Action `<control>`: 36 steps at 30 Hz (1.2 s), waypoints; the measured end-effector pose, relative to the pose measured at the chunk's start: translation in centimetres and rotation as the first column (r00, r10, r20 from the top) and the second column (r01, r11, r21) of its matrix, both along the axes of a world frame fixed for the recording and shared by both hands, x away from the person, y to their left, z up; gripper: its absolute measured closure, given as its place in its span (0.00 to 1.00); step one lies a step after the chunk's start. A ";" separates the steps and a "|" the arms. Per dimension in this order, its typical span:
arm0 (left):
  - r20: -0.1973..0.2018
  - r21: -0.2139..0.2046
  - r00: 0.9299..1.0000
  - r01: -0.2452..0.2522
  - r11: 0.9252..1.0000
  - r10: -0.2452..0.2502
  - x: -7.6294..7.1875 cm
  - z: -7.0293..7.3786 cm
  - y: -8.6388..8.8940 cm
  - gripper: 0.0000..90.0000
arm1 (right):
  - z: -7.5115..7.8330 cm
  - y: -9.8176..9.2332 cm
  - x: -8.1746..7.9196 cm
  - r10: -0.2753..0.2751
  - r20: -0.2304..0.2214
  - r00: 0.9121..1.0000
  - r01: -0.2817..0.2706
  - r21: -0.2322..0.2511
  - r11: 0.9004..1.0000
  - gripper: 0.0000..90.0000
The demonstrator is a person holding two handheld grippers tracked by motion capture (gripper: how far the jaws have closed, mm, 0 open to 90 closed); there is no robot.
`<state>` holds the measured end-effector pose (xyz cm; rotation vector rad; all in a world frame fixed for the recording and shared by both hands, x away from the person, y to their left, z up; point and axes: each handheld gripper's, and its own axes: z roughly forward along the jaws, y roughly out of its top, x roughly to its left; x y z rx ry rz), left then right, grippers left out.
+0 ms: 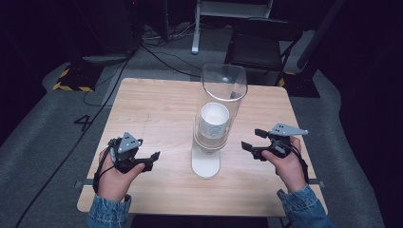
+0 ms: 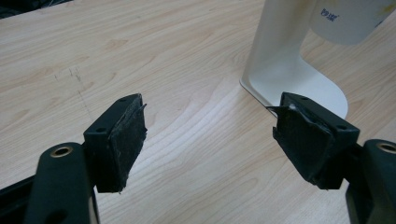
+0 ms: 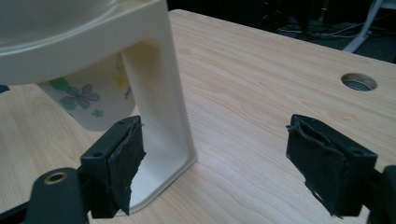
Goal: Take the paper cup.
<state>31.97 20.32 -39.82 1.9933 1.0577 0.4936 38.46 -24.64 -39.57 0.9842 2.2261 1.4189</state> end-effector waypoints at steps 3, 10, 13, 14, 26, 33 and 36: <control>0.002 0.000 1.000 -0.004 1.000 0.004 -0.1 0.0 0.0 0.28 | 0.0 0.8 -0.1 0.029 0.000 1.000 -0.029 0.006 1.000 0.21; 0.002 0.008 1.000 -0.002 1.000 0.002 -0.1 0.0 0.1 0.28 | -0.5 2.7 -0.7 0.087 0.005 0.996 -0.087 0.002 0.996 0.22; -0.006 0.010 1.000 0.006 1.000 -0.006 0.0 -0.1 -0.1 0.27 | -0.5 3.4 -0.9 0.114 0.004 0.993 -0.114 0.001 0.993 0.22; -0.006 0.010 1.000 0.008 1.000 -0.008 0.0 -0.1 -0.1 0.27 | -0.6 3.6 -1.0 0.125 0.003 0.992 -0.125 0.000 0.992 0.21; -0.009 0.010 1.000 0.020 1.000 -0.020 0.2 -0.2 -0.2 0.26 | -2.0 6.2 -1.3 0.200 -0.021 0.980 -0.200 0.006 0.980 0.19; -0.019 0.006 1.000 0.022 1.000 -0.022 0.3 -0.4 -0.5 0.26 | -3.3 8.2 -1.3 0.181 0.045 0.982 -0.182 0.017 0.983 0.18; -0.019 0.011 0.999 0.027 1.000 -0.027 0.4 -0.4 -0.5 0.26 | -3.7 8.8 -1.2 0.180 0.059 0.982 -0.183 0.039 0.982 0.18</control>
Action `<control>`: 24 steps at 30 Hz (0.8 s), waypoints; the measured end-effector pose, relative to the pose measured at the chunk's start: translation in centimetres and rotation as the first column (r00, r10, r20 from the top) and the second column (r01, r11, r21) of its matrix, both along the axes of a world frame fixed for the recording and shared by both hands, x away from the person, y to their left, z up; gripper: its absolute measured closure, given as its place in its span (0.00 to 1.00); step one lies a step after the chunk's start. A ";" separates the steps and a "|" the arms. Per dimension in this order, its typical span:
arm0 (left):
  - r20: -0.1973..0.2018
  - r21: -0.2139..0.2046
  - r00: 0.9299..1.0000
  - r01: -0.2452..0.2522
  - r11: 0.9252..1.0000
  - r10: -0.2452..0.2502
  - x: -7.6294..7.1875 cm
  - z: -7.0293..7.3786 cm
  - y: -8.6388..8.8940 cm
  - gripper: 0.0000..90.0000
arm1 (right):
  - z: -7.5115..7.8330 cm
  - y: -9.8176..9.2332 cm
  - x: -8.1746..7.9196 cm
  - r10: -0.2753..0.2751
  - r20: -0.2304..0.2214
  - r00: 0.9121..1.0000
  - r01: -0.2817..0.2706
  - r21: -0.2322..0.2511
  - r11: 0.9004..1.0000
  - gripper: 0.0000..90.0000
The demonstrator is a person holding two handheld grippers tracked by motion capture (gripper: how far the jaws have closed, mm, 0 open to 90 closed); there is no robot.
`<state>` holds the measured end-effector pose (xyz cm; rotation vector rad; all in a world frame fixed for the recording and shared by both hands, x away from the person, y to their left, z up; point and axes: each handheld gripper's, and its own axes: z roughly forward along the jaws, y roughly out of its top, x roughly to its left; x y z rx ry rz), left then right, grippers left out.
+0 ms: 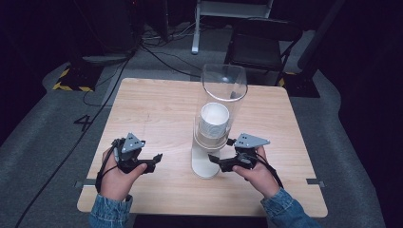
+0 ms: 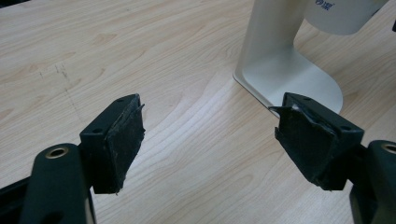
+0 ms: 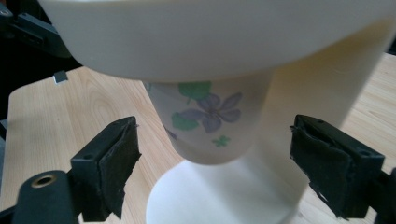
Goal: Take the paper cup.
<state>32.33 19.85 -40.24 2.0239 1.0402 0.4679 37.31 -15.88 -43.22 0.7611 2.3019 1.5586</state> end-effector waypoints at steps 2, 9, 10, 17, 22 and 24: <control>0.001 0.002 1.000 0.000 1.000 0.000 0.0 0.0 0.0 0.26 | -0.2 0.4 0.0 -0.017 0.024 1.000 0.017 0.020 1.000 0.18; 0.004 0.000 1.000 0.000 1.000 0.000 0.1 -0.2 0.0 0.25 | -0.6 1.7 0.0 -0.041 0.071 0.997 0.036 0.063 0.997 0.18; 0.004 0.000 1.000 0.000 1.000 0.000 0.1 -0.2 0.0 0.25 | -0.6 1.7 0.0 -0.041 0.071 0.997 0.036 0.063 0.997 0.18; -0.008 -0.002 1.000 -0.003 1.000 0.003 0.2 -0.5 -0.1 0.25 | -0.4 2.4 -0.1 -0.066 0.102 0.993 0.057 0.084 0.995 0.21; 0.002 -0.004 1.000 -0.005 1.000 0.005 0.2 -0.4 -0.1 0.26 | -0.4 2.5 -0.1 -0.077 0.128 0.989 0.063 0.105 0.992 0.25; 0.001 -0.005 1.000 -0.010 1.000 0.010 0.2 -0.4 0.0 0.26 | -0.5 2.4 0.0 -0.084 0.135 0.987 0.070 0.104 0.992 0.28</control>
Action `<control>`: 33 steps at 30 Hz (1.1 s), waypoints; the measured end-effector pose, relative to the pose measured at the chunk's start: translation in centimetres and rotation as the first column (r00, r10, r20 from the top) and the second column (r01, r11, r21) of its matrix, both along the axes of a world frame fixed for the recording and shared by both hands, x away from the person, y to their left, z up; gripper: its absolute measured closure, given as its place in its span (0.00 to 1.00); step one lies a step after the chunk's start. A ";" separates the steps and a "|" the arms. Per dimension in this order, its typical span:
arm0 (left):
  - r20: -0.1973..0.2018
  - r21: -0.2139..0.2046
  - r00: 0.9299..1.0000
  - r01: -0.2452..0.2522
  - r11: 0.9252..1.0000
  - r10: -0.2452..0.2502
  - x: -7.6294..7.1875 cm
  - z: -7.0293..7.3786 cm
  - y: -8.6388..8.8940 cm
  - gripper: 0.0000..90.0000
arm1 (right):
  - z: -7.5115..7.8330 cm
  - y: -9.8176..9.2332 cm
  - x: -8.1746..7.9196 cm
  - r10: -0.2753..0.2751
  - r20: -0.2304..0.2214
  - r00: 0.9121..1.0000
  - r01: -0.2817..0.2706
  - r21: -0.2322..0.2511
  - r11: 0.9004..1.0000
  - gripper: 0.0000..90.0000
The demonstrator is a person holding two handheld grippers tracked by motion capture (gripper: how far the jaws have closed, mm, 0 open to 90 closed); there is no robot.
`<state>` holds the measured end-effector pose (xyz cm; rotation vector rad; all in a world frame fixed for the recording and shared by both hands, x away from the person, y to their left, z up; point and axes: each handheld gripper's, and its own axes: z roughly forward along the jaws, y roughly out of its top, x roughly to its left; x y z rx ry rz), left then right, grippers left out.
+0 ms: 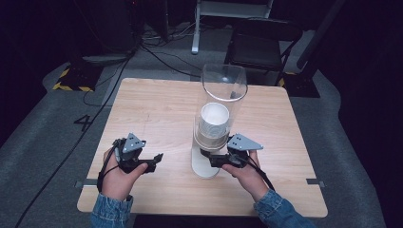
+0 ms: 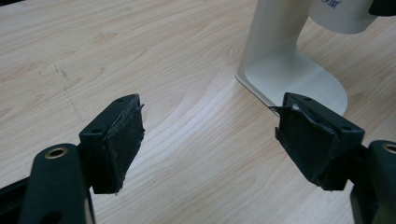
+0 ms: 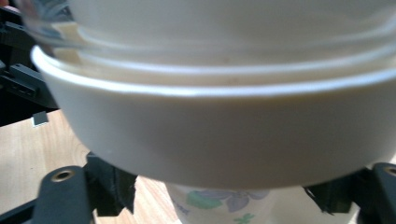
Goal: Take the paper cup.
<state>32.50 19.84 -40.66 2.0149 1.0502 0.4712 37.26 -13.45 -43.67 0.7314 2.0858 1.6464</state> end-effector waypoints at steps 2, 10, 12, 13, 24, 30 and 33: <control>0.000 0.002 1.000 -0.001 1.000 0.001 0.0 0.0 0.0 0.26 | 0.0 -0.1 0.1 -0.003 0.000 1.000 0.003 0.003 1.000 0.32; 0.025 -0.005 1.000 -0.005 1.000 0.005 -0.1 0.3 0.2 0.27 | 0.1 -0.3 0.0 0.010 -0.019 1.000 -0.010 -0.012 1.000 0.34; 0.022 -0.008 1.000 -0.005 1.000 0.006 -0.2 0.3 0.3 0.27 | 0.1 -0.3 0.0 0.011 -0.020 1.000 -0.011 -0.013 1.000 0.34; 0.022 -0.008 1.000 -0.005 1.000 0.006 -0.2 0.3 0.3 0.27 | 0.1 -0.3 0.0 0.011 -0.021 1.000 -0.012 -0.015 1.000 0.34; 0.023 -0.009 1.000 -0.004 1.000 0.004 -0.2 0.2 0.1 0.28 | -0.3 -0.5 -0.2 0.030 -0.090 0.995 -0.027 0.036 0.999 0.34; 0.021 -0.005 1.000 -0.001 1.000 0.001 -0.1 0.1 0.1 0.28 | -0.4 -0.6 -0.1 0.031 -0.069 0.997 -0.029 0.027 0.999 0.35; 0.021 -0.005 1.000 -0.002 1.000 0.003 -0.1 0.1 0.1 0.28 | -0.4 -0.6 0.0 0.031 -0.041 0.999 -0.031 0.006 1.000 0.35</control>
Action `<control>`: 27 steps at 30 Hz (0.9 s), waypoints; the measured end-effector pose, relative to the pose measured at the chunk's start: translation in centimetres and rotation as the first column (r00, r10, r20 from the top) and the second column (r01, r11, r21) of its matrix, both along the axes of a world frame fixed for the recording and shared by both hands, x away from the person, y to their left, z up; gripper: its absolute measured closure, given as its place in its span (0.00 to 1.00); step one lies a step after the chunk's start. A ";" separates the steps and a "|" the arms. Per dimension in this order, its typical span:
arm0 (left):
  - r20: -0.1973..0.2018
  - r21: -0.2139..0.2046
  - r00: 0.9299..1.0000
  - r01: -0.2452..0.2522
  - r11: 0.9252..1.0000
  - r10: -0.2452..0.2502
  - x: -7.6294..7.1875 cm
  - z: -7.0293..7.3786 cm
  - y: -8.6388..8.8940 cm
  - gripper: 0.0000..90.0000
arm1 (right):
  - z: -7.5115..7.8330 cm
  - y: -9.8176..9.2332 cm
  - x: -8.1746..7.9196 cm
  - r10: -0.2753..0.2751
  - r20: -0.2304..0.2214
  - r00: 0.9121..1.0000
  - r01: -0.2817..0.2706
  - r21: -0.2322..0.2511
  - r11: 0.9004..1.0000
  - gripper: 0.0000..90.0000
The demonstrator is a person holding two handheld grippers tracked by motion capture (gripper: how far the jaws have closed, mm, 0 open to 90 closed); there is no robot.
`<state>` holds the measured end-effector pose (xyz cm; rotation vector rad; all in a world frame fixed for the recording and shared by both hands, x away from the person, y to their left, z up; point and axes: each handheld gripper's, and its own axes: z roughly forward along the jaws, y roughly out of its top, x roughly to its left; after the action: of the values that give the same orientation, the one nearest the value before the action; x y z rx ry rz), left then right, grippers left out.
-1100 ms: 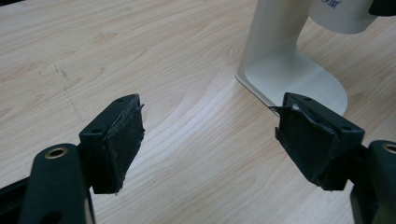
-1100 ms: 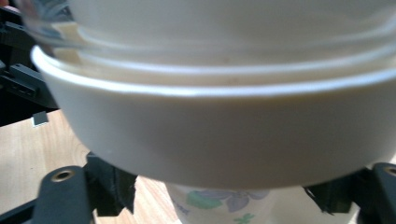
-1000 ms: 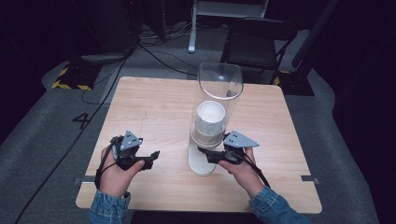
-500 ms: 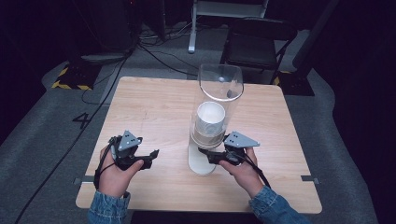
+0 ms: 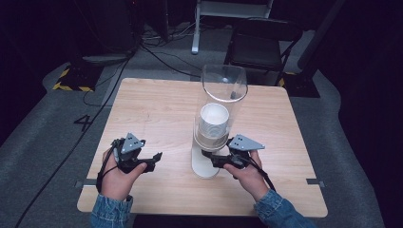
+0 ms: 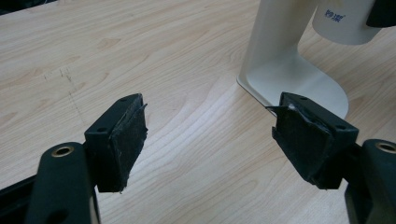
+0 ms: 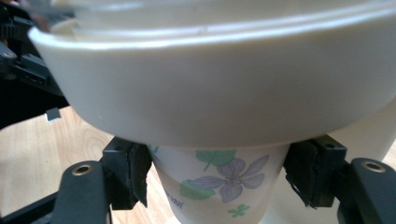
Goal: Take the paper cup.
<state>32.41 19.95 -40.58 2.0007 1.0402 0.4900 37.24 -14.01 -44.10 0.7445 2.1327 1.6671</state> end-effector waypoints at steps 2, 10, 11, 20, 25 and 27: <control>0.000 0.003 1.000 0.000 1.000 0.000 0.0 0.0 0.0 0.28 | -0.1 0.0 0.1 0.000 0.020 1.000 0.000 -0.015 1.000 0.35; 0.004 0.006 1.000 0.003 1.000 -0.003 0.0 0.1 0.0 0.29 | -0.5 0.0 0.4 0.008 0.087 0.996 -0.004 -0.042 0.999 0.35; 0.005 0.008 1.000 0.004 1.000 -0.004 0.0 0.1 0.0 0.29 | -0.5 0.0 0.4 0.009 0.089 0.996 -0.006 -0.042 0.999 0.35; 0.001 0.002 1.000 -0.001 1.000 0.001 0.0 0.0 0.0 0.29 | -0.7 0.0 0.5 0.013 0.113 0.994 -0.007 -0.054 0.999 0.35; 0.006 0.009 1.000 0.003 1.000 -0.003 0.0 0.0 0.0 0.29 | -0.8 -0.1 0.6 0.017 0.118 0.993 -0.011 -0.054 0.999 0.35; 0.006 0.008 1.000 0.003 1.000 -0.003 0.0 0.0 -0.1 0.28 | -0.9 -0.1 0.5 0.009 0.068 0.998 -0.007 -0.028 1.000 0.35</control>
<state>32.39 19.84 -40.53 2.0065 1.0330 0.4985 37.77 -14.07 -45.00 0.6623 2.1096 1.6397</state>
